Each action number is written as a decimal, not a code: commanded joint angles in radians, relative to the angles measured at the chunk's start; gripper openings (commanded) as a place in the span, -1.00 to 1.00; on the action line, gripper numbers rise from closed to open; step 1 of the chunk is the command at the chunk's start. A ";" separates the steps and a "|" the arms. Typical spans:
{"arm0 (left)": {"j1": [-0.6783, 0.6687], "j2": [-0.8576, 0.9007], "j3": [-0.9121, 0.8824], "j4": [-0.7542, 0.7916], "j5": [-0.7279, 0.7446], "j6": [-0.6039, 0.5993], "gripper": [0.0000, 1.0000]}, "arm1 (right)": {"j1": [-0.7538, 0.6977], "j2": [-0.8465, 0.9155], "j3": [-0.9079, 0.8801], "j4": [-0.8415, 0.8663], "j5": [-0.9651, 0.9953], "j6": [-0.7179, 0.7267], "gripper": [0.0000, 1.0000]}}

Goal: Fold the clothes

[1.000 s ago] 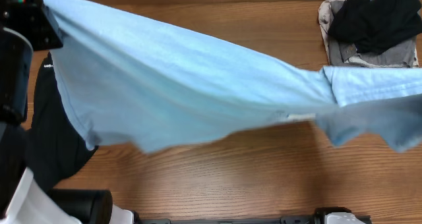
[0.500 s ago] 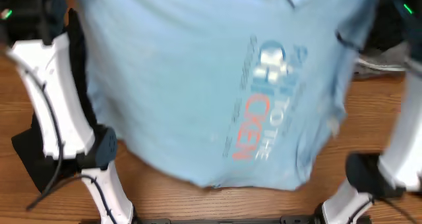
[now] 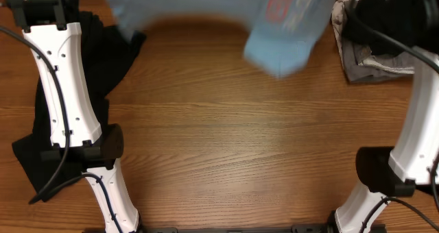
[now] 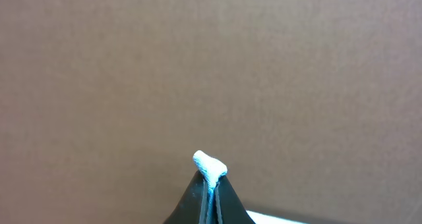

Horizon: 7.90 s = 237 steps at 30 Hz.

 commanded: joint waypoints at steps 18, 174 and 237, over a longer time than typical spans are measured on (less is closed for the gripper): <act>0.017 0.066 0.020 -0.917 0.036 0.049 -0.92 | -0.019 0.058 -0.208 -0.724 -0.163 0.128 -0.92; 0.027 0.329 -0.813 0.168 0.053 0.145 0.36 | -0.061 -0.134 -0.870 -0.578 -0.341 0.151 0.77; -0.066 -0.027 -0.811 -0.274 0.077 -0.023 -0.92 | 0.084 0.514 -0.870 0.441 -0.224 0.175 0.76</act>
